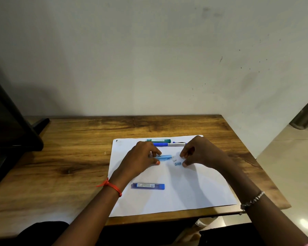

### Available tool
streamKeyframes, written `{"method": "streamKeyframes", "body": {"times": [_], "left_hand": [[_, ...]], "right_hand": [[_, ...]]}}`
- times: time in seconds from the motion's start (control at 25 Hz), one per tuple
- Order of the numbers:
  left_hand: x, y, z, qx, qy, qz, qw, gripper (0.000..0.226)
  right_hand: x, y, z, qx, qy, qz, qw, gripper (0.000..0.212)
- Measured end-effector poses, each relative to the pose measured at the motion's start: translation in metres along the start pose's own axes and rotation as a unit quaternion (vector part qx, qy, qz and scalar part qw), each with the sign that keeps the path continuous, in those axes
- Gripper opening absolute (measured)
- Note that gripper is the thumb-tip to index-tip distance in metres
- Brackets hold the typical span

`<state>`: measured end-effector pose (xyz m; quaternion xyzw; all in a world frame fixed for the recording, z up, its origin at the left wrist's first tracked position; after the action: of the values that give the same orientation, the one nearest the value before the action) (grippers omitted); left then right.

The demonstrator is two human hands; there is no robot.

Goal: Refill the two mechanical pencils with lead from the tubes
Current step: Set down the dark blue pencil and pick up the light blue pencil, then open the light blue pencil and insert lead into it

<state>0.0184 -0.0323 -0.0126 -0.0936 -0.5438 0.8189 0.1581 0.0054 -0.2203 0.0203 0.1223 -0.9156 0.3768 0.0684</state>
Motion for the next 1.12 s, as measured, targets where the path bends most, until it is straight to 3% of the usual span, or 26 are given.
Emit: {"method": "streamKeyframes", "body": {"times": [0.16,0.32,0.44,0.56,0.64,0.72,0.84,0.92,1.0,1.12], "left_hand": [[-0.001,-0.002,-0.003,0.018,-0.004,0.003,1.000,0.040],[-0.001,-0.014,-0.006,0.067,-0.003,0.026,0.997,0.039],[-0.001,-0.023,-0.008,0.108,-0.016,0.042,0.993,0.034],[0.003,-0.031,-0.008,0.167,-0.022,0.030,0.985,0.026],[0.007,-0.037,-0.007,0.270,-0.034,0.025,0.962,0.016],[0.010,-0.044,-0.007,0.387,-0.062,0.029,0.920,0.009],[0.011,-0.048,-0.005,0.529,-0.097,-0.008,0.843,0.034],[0.013,-0.046,0.002,0.590,-0.095,-0.031,0.802,0.043],[0.014,-0.043,0.009,0.594,-0.073,-0.022,0.801,0.037],[0.014,-0.037,0.013,0.542,-0.072,0.025,0.837,0.027]], "right_hand": [[0.007,0.005,-0.015,0.006,-0.048,-0.009,0.999,0.027],[0.017,0.032,-0.033,0.054,-0.066,-0.168,0.982,0.033],[0.017,0.048,-0.036,0.080,-0.077,-0.201,0.973,0.032],[0.017,0.045,-0.038,0.079,-0.092,-0.175,0.977,0.025],[0.017,0.031,-0.038,0.030,-0.110,-0.126,0.986,0.019],[0.015,0.013,-0.034,-0.062,-0.123,-0.034,0.990,0.012],[0.013,0.000,-0.029,-0.232,-0.097,0.082,0.964,0.010],[0.013,0.003,-0.032,-0.316,-0.074,0.110,0.940,0.007],[0.013,0.009,-0.035,-0.346,-0.064,0.124,0.928,0.006],[0.013,0.018,-0.038,-0.310,-0.065,0.138,0.938,0.008]]}}
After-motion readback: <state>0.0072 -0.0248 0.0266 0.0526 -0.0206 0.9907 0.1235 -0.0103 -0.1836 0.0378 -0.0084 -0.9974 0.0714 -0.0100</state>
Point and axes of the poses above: each hand's wrist, its own x-axis away from the middle knuckle, its own y-axis out of the palm, z = x × y, the point moved 1 cm from there along -x, towards the middle knuckle, and after that the axes turned 15 degrees about -x, right-handed, at the moved point
